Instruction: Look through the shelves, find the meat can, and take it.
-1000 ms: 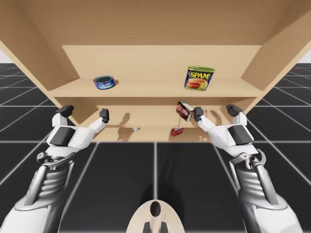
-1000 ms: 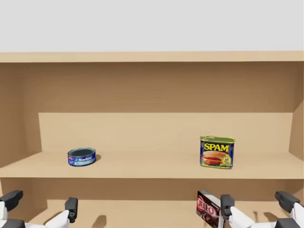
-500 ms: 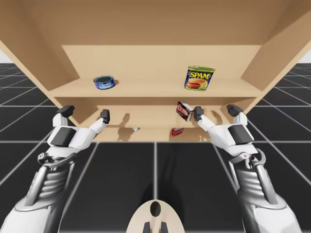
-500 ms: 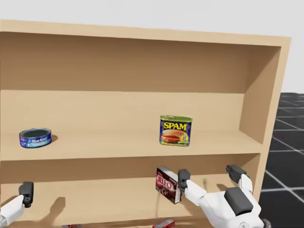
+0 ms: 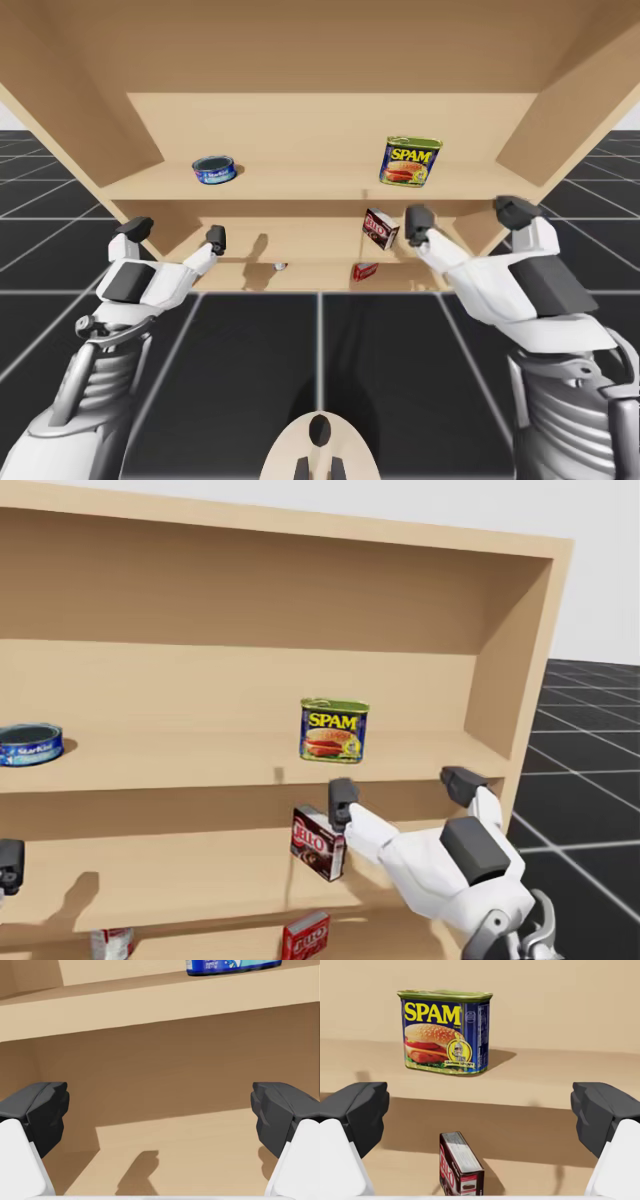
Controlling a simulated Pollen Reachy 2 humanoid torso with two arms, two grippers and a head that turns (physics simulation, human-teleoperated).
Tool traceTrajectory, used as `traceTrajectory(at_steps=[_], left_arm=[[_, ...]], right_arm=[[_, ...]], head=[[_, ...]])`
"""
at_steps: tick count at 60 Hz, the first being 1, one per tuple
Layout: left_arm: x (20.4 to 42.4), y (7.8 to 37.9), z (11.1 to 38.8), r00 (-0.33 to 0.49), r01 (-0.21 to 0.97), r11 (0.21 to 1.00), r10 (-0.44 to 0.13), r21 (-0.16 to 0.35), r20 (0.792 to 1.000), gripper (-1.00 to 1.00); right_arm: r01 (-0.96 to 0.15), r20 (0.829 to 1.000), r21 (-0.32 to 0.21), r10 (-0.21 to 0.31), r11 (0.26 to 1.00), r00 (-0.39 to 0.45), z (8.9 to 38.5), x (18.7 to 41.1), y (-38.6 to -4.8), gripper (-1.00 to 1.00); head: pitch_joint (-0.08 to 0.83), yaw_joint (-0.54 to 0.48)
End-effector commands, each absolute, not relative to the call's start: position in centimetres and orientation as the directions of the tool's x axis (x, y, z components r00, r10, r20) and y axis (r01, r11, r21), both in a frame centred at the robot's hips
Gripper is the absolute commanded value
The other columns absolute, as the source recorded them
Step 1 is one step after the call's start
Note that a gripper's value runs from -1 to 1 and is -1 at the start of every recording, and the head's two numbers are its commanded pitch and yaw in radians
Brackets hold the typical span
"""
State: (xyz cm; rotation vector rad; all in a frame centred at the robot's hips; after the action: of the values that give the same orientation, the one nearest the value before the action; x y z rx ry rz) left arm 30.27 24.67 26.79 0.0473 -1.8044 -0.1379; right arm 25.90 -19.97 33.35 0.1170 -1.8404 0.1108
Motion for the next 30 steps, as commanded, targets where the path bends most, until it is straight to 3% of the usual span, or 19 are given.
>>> traceTrajectory(at_steps=[1, 13, 22, 30], left_arm=[[30.3, 24.7, 26.8, -0.234, 0.041, 0.992, -0.105, 0.117, 0.967, -1.00], [30.2, 24.9, 26.8, -0.226, 0.041, 0.992, -0.105, 0.118, 0.968, -1.00], [30.2, 24.9, 26.8, -0.221, 0.041, 0.992, -0.105, 0.117, 0.970, -1.00], [30.2, 25.0, 26.9, -0.221, 0.042, 0.993, -0.102, 0.114, 0.970, -1.00]], right_arm=[[-0.170, 0.960, 0.001, -0.049, 0.985, -0.275, 37.5, 24.7, -18.3, -1.00], [-0.182, 0.975, 0.036, -0.074, 0.983, -0.209, 39.3, 27.3, -16.7, -1.00], [-0.177, 0.986, 0.075, -0.100, 0.981, -0.137, 38.8, 29.9, -15.4, -1.00], [-0.146, 0.993, 0.075, -0.087, 0.986, -0.080, 38.0, 31.7, -14.4, -1.00]], head=[[0.155, -0.23], [0.162, -0.24], [0.165, -0.24], [0.169, -0.24]])
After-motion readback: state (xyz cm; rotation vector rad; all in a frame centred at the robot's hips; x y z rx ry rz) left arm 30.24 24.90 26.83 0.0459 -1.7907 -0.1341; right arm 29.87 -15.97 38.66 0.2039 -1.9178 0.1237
